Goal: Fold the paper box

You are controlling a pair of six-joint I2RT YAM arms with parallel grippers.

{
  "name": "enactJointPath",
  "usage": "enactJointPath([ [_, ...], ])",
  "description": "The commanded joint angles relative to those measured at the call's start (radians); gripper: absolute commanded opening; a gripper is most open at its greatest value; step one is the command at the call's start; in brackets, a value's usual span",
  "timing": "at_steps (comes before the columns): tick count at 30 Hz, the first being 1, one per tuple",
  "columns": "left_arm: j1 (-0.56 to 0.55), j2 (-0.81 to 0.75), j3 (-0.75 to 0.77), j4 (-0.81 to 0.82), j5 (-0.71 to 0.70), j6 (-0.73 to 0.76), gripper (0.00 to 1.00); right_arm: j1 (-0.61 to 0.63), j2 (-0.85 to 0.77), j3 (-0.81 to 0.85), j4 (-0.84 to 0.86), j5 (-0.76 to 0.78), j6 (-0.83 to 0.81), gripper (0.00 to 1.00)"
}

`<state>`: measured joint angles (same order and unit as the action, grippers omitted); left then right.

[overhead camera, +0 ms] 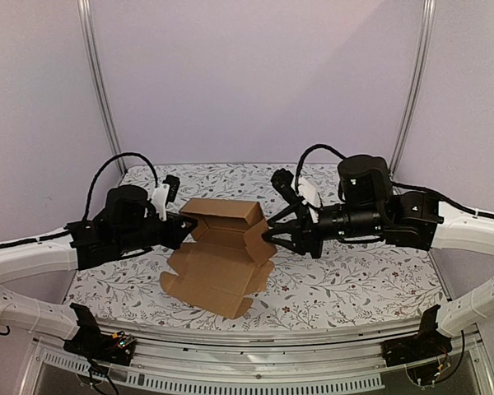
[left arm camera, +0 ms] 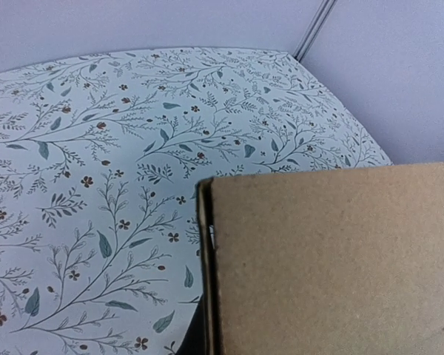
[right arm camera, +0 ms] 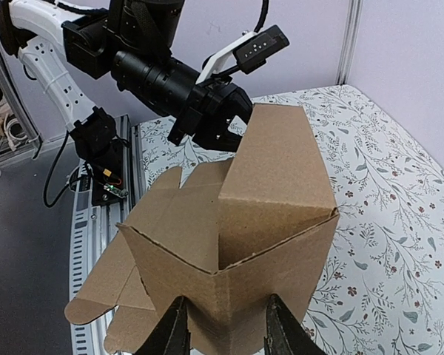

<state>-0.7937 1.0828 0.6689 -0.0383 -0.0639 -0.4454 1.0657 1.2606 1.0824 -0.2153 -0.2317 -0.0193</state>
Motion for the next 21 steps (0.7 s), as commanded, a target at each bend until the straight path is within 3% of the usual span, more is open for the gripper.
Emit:
enactJointPath([
  [1, -0.004, -0.018, -0.023, 0.021, -0.032, -0.001, 0.0, 0.001, 0.04, 0.028, 0.008, 0.047, 0.047, 0.33],
  [12, -0.007, 0.0, -0.008, -0.013, -0.101, -0.02, 0.0, 0.043, 0.137, 0.054, 0.011, 0.224, 0.086, 0.41],
  [21, -0.007, 0.027, 0.015, -0.087, -0.187, -0.07, 0.0, 0.09, 0.211, 0.077, 0.08, 0.472, 0.103, 0.43],
])
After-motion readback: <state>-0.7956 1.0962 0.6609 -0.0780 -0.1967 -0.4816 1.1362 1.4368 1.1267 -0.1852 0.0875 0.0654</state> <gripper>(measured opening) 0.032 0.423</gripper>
